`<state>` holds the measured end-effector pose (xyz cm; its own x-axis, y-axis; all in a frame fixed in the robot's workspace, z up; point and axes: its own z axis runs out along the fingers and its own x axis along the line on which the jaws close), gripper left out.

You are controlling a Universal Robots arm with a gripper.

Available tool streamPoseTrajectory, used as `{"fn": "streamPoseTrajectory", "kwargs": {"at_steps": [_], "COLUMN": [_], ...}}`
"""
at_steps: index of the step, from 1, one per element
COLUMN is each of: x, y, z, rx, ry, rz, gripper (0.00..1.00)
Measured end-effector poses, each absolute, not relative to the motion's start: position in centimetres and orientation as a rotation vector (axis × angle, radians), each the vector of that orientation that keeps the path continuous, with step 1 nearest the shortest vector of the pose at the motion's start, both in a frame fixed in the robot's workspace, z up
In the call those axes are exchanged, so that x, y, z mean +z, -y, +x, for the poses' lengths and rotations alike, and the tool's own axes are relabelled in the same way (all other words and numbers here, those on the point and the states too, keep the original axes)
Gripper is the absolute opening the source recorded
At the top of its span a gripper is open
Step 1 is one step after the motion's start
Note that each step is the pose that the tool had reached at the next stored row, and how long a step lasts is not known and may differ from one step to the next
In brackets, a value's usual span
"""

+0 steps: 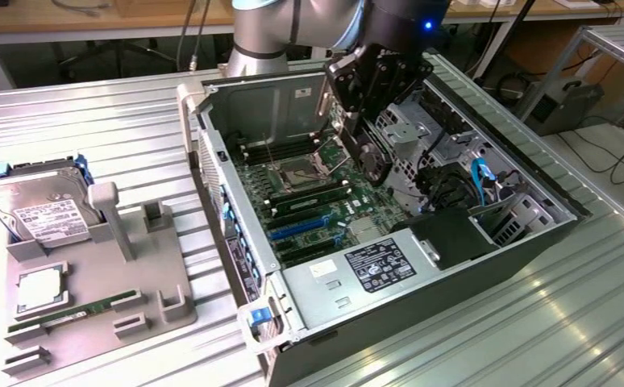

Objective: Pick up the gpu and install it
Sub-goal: 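Pick up the gpu and move the gpu toward the slot, then insert the gpu into the slot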

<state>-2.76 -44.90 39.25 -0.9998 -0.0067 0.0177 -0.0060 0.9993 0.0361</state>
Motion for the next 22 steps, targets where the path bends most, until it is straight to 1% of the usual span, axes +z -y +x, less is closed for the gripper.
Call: {"fn": "streamPoseTrajectory", "kwargs": {"at_steps": [22], "x": [39.23], "y": [44.91], "z": [-2.64], "rx": [-0.056], "ry": [3.122], "rz": [-0.013], "gripper": [0.26]}}
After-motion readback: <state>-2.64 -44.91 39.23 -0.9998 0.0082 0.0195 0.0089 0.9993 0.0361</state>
